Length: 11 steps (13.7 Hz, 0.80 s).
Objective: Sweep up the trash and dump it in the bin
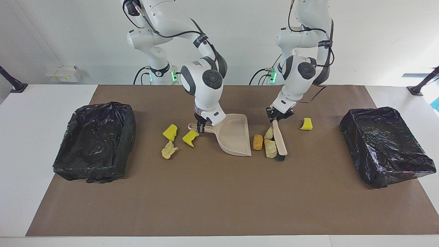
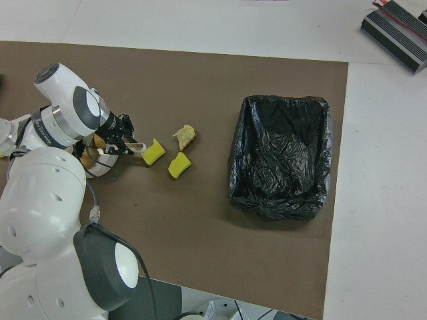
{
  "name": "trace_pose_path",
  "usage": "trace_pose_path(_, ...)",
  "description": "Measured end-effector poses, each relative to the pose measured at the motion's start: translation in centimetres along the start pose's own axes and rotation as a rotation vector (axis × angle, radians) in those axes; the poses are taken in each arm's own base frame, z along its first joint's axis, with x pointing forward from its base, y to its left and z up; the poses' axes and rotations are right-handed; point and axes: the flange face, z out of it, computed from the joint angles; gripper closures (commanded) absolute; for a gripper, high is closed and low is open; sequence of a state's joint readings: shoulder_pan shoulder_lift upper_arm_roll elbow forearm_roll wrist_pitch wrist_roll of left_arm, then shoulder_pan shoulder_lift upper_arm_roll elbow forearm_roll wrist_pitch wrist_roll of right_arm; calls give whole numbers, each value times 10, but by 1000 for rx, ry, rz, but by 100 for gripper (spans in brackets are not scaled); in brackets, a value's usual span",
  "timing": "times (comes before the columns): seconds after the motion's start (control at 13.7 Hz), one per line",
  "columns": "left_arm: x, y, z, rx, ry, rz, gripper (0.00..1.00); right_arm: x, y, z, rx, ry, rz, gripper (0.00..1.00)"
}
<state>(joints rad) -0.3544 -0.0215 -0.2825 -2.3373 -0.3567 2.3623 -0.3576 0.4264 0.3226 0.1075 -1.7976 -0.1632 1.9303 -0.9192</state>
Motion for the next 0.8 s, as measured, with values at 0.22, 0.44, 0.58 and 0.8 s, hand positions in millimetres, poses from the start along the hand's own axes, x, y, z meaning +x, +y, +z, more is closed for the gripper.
trace_pose_path(0.22, -1, 16, -4, -10, -1, -99, 100, 0, 0, 0, 0, 0, 0, 100)
trace_pose_path(0.44, -5, 14, -22, 22, -30, -269, 100, 0, 0, 0, 0, 0, 0, 100)
trace_pose_path(0.58, -9, -2, -37, 150, -39, -374, 100, 0, 0, 0, 0, 0, 0, 100)
trace_pose_path(0.8, -16, -31, -45, 329, -67, -532, 100, 0, 0, 0, 0, 0, 0, 100)
